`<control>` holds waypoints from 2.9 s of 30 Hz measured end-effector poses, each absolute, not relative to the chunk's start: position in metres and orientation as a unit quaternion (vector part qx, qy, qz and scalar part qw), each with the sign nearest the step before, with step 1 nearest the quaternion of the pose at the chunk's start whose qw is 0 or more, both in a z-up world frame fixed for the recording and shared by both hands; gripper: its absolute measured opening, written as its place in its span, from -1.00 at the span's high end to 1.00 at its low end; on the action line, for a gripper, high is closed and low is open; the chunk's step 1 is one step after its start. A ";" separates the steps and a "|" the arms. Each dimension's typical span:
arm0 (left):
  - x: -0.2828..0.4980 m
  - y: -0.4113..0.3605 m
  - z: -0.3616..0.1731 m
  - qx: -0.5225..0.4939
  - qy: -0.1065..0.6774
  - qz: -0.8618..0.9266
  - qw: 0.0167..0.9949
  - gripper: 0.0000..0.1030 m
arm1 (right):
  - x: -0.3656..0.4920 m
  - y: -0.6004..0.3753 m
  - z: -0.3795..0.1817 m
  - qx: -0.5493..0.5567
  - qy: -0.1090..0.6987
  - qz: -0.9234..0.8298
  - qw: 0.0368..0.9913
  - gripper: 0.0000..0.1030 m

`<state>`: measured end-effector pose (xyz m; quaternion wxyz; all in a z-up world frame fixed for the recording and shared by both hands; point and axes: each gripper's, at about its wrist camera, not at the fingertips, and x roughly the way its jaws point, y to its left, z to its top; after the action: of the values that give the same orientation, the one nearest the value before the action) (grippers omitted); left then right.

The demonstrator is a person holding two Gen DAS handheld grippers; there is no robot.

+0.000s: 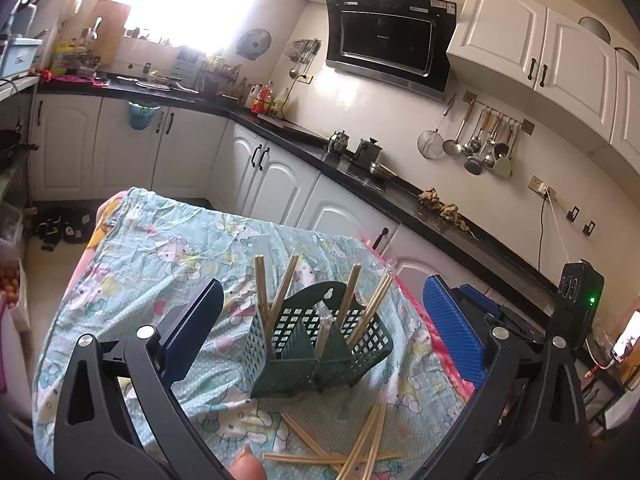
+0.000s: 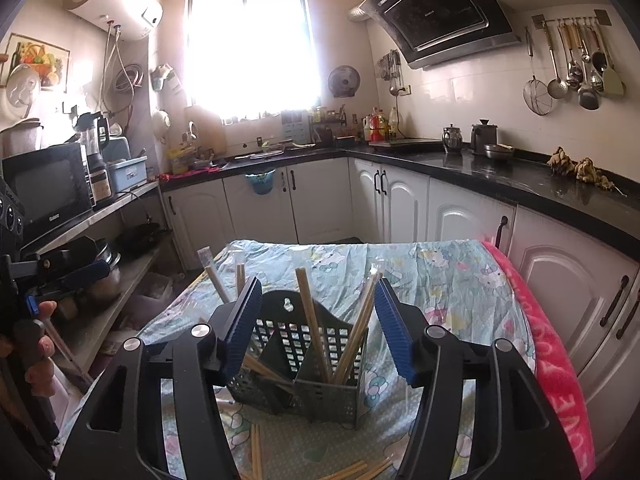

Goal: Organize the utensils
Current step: 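Withdraw both open tools from the caddy toward the chopstick pile, then close the left tool on a chopstick while the right tool grasps another chopstick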

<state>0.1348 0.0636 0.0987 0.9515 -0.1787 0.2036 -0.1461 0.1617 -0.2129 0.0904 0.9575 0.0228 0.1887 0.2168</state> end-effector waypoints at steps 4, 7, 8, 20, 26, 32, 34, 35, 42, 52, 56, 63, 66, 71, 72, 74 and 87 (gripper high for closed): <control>0.130 0.065 0.094 -0.184 0.208 -0.143 0.950 -0.79 | 0.155 -0.213 0.087 0.020 0.193 0.218 0.956 -0.10; 0.126 0.067 0.089 -0.188 0.213 -0.142 0.948 -0.79 | 0.151 -0.212 0.084 0.021 0.198 0.218 0.955 -0.10; 0.126 0.067 0.088 -0.189 0.214 -0.141 0.948 -0.79 | 0.150 -0.213 0.083 0.021 0.200 0.219 0.955 -0.11; 0.113 0.069 0.070 -0.196 0.235 -0.133 0.943 -0.79 | 0.135 -0.212 0.063 0.014 0.226 0.217 0.950 -0.13; 0.109 0.064 0.053 -0.192 0.257 -0.133 0.938 -0.79 | 0.128 -0.211 0.048 0.005 0.246 0.220 0.944 -0.13; 0.106 0.055 0.031 -0.187 0.286 -0.132 0.930 -0.79 | 0.123 -0.211 0.028 -0.007 0.274 0.218 0.937 -0.13; 0.106 0.053 0.023 -0.187 0.296 -0.132 0.927 -0.79 | 0.122 -0.211 0.021 -0.009 0.285 0.216 0.934 -0.13; 0.106 0.052 0.019 -0.185 0.302 -0.132 0.926 -0.79 | 0.121 -0.212 0.018 -0.010 0.288 0.215 0.933 -0.13; 0.105 0.049 -0.004 -0.184 0.333 -0.127 0.916 -0.79 | 0.117 -0.213 -0.002 -0.017 0.312 0.212 0.926 -0.13; 0.105 0.041 -0.039 -0.191 0.382 -0.137 0.894 -0.78 | 0.119 -0.219 -0.027 -0.015 0.355 0.201 0.913 -0.13; 0.106 0.039 -0.053 -0.200 0.401 -0.140 0.883 -0.59 | 0.123 -0.221 -0.039 -0.011 0.376 0.193 0.906 -0.08; 0.112 0.038 -0.076 -0.226 0.435 -0.147 0.859 0.03 | 0.134 -0.227 -0.063 -0.003 0.412 0.179 0.893 0.12; 0.115 0.036 -0.084 -0.237 0.447 -0.155 0.849 0.17 | 0.139 -0.228 -0.071 0.005 0.428 0.175 0.887 0.19; 0.123 0.034 -0.096 -0.255 0.462 -0.159 0.834 0.19 | 0.149 -0.230 -0.082 0.017 0.446 0.163 0.880 0.27; 0.125 0.034 -0.099 -0.257 0.465 -0.159 0.832 0.22 | 0.152 -0.231 -0.083 0.021 0.450 0.160 0.878 0.28; 0.127 0.033 -0.102 -0.261 0.468 -0.160 0.829 0.29 | 0.158 -0.233 -0.087 0.026 0.459 0.153 0.875 0.29; 0.149 0.039 -0.114 -0.284 0.476 -0.142 0.820 0.60 | 0.198 -0.247 -0.100 0.095 0.494 0.135 0.853 0.41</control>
<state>0.1490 0.0391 -0.1139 0.8203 -0.2844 0.4756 -0.1420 0.1983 -0.2467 -0.1003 0.8534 0.0947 0.4944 0.1352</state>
